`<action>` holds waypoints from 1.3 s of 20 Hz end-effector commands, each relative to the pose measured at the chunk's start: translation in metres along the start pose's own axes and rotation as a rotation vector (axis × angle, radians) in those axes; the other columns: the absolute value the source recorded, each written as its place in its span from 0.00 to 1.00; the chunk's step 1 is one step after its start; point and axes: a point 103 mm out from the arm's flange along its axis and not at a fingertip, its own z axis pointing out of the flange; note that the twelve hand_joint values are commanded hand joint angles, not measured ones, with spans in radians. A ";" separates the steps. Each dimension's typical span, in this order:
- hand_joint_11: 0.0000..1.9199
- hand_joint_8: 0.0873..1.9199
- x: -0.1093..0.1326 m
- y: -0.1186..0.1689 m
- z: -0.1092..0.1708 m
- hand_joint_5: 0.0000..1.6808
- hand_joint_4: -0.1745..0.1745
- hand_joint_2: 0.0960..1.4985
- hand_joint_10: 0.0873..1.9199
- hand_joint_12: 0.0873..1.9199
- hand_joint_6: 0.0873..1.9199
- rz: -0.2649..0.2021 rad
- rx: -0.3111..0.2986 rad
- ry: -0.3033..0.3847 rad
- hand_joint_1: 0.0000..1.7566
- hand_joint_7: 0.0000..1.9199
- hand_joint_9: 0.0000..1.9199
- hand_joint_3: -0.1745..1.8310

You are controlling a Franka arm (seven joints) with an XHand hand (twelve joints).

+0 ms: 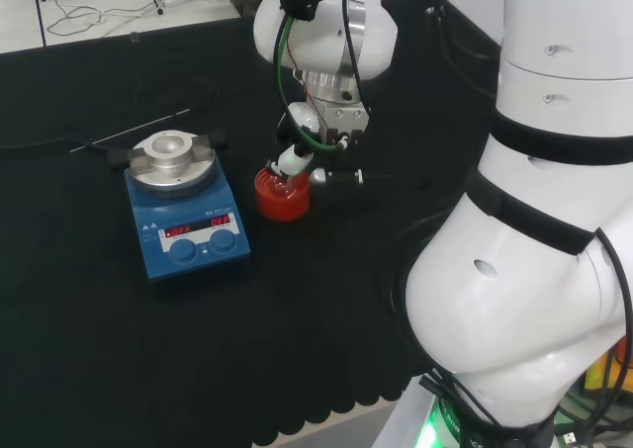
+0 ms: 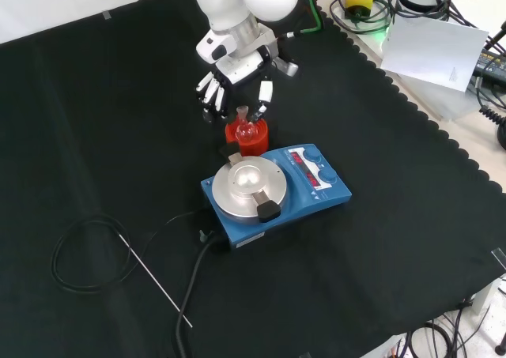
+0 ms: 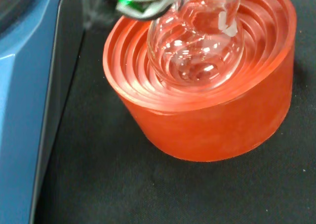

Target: Pick up the round-bottom flask.

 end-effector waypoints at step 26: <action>0.08 0.37 -0.036 -0.006 0.001 0.34 0.35 0.35 0.34 0.72 0.38 -0.025 0.066 -0.007 0.50 0.18 0.28 0.40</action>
